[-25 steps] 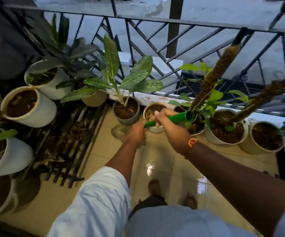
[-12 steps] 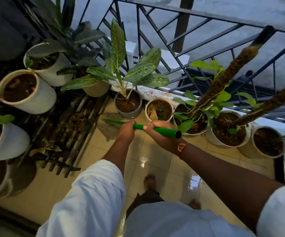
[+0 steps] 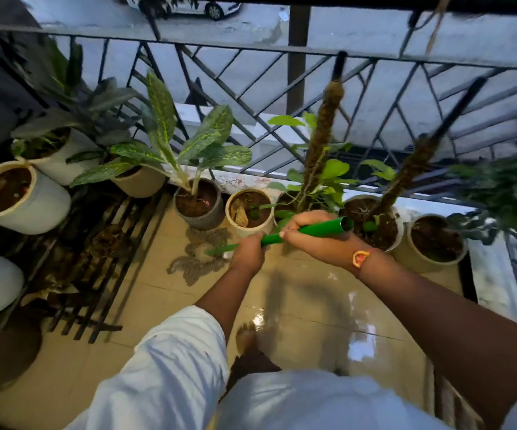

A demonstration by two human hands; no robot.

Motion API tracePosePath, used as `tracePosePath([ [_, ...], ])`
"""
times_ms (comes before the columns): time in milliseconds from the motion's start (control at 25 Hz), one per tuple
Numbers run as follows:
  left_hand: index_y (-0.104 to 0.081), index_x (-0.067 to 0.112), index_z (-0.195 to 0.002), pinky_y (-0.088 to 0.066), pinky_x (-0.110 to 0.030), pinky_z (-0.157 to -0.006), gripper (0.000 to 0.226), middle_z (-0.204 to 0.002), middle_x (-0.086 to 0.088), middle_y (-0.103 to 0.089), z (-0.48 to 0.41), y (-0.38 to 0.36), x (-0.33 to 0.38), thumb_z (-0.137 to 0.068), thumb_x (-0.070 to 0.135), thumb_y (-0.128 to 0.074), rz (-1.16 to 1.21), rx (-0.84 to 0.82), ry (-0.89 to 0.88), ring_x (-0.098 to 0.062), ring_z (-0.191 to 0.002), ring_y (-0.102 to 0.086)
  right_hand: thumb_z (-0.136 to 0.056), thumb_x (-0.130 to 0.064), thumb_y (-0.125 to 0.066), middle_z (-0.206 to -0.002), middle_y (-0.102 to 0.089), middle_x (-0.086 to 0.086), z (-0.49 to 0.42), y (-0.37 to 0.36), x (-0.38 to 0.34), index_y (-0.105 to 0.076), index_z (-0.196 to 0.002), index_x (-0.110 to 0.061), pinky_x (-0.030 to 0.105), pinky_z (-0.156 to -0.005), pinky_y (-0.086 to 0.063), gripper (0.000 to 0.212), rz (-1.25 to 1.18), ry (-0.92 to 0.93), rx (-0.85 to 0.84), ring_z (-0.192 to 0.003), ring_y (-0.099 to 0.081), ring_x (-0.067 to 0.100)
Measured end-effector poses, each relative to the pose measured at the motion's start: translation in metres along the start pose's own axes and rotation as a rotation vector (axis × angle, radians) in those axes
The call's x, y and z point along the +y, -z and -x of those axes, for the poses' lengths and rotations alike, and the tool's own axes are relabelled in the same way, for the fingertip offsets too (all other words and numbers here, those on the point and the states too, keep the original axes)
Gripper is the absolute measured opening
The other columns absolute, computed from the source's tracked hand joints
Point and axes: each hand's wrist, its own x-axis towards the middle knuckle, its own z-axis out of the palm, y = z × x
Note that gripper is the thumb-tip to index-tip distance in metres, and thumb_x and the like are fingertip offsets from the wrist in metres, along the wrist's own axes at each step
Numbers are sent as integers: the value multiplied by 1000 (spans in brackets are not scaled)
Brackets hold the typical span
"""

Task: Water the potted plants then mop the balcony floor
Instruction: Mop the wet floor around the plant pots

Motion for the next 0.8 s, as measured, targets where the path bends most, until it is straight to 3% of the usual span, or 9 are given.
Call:
tracePosePath([
  [120, -63, 5, -127, -49, -44, -90, 27, -119, -23, -69, 21, -53, 69, -102, 14, -58, -17, -24, -104, -42, -112, -63, -93, -17, -68, -79, -70, 9, 62, 56, 31, -66, -69, -10, 30, -66, -49, 26, 18, -37, 41, -71, -63, 10],
  [240, -62, 6, -131, -47, -41, -85, 29, -119, -23, -69, 38, -96, 135, -103, 13, -55, -14, -44, -179, -42, -112, -62, -91, -21, -70, -80, -72, 6, 114, 107, 56, -71, -74, -7, 26, -65, -50, 22, 47, -123, 128, -69, -63, 10],
  [400, -64, 4, -128, -49, -43, -89, 29, -119, -24, -70, 55, -138, 217, -100, 12, -59, 5, -88, -294, -42, -113, -63, -90, -18, -72, -63, -60, 7, 173, 173, 74, -69, -73, -1, 21, -55, -41, 24, 78, -171, 227, -56, -51, 4],
  [520, -65, 9, -127, -52, -44, -88, 28, -116, -20, -72, 64, -162, 265, -100, 14, -59, 33, -121, -361, -40, -110, -65, -87, -23, -71, -56, -54, -5, 202, 209, 77, -67, -71, -5, 15, -50, -36, 24, 176, -221, 234, -51, -49, 0],
  [720, -67, 5, -117, -39, -31, -74, 19, -101, -5, -65, 74, -191, 324, -101, 13, -61, 142, -195, -435, -22, -96, -59, -72, -37, -62, -58, -49, -6, 227, 235, 79, -57, -63, -18, 28, -60, -40, 23, 237, -311, 212, -59, -48, 9],
  [800, -68, 4, -116, -49, -37, -82, 18, -107, -10, -70, 72, -199, 336, -101, 13, -62, 200, -248, -441, -25, -101, -63, -68, -36, -60, -58, -47, -5, 234, 241, 70, -52, -58, -20, 34, -60, -40, 21, 285, -327, 157, -60, -46, 14],
])
